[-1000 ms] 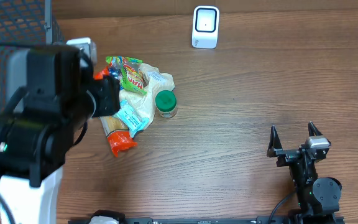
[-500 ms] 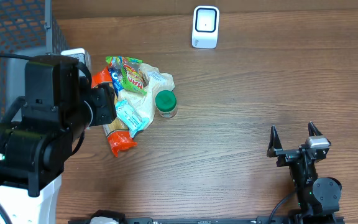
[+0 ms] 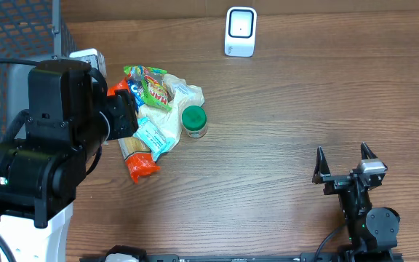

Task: Scan the item barcode

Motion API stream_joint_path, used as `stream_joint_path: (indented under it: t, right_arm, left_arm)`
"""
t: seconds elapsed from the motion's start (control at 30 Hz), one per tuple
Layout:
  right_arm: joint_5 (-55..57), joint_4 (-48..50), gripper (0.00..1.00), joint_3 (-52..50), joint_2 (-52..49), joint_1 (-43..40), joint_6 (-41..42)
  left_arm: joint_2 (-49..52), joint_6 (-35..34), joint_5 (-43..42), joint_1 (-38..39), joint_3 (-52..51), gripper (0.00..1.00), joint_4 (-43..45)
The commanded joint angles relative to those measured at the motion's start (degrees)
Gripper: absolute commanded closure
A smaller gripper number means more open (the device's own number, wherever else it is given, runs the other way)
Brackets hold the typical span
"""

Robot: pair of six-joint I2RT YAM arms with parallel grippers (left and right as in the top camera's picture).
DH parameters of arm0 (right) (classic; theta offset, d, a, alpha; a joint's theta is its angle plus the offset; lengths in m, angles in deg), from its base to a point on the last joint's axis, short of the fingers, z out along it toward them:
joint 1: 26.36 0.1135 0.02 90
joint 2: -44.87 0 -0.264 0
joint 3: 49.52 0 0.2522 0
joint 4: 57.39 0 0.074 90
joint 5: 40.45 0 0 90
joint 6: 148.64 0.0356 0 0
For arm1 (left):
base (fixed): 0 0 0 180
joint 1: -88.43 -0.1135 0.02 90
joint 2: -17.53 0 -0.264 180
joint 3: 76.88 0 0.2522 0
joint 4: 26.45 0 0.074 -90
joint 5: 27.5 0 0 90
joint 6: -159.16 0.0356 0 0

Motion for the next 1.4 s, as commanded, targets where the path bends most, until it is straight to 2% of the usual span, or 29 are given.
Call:
stream_joint_path:
  t: [0.0, 0.1, 0.3, 0.33, 0.4, 0.57, 0.9, 1.17, 1.27, 1.37]
  right_arm:
    - [0.3, 0.2, 0.0, -0.6, 0.3, -0.1, -0.4]
    - [0.3, 0.2, 0.0, -0.6, 0.3, -0.1, -0.4]
    - [0.3, 0.2, 0.0, -0.6, 0.3, -0.1, -0.4]
    - [0.3, 0.2, 0.0, -0.6, 0.3, -0.1, -0.4]
    - [0.3, 0.2, 0.0, -0.6, 0.3, -0.1, -0.4]
    - [0.3, 0.2, 0.0, -0.6, 0.3, -0.1, -0.4]
    - [1.4, 0.4, 0.0, -0.6, 0.3, -0.1, -0.4]
    - [0.5, 0.4, 0.0, -0.6, 0.3, -0.1, 0.5]
    - [-4.3, 0.2, 0.0, -0.6, 0.3, -0.1, 0.9]
    - [-11.8, 1.0, 0.0, -0.5, 0.3, -0.1, 7.3]
  left_arm:
    - [-0.2, -3.1, -1.6, 0.2, -0.2, 0.41, 0.2]
    - [-0.1, -6.4, -1.6, 0.2, -0.2, 0.4, -0.2]
    - [1.5, -6.3, 0.5, 0.2, -0.2, 0.34, -4.6]
    - [2.0, -6.3, 0.4, 0.2, -0.3, 0.3, -5.2]
    - [3.3, -6.3, -0.8, 0.2, -0.3, 0.0, -5.9]
    - [7.8, -6.3, -5.5, 0.2, -0.3, 0.0, -8.0]
    - [10.0, -5.8, -5.6, 0.2, -0.3, 0.0, -7.5]
    - [0.9, -5.1, -4.5, 1.6, -0.3, 0.0, -6.2]
    - [-5.2, -4.8, -3.1, 2.6, -0.3, 0.0, -5.9]
    - [-10.6, -4.7, -1.6, 2.6, -0.3, 0.0, -4.9]
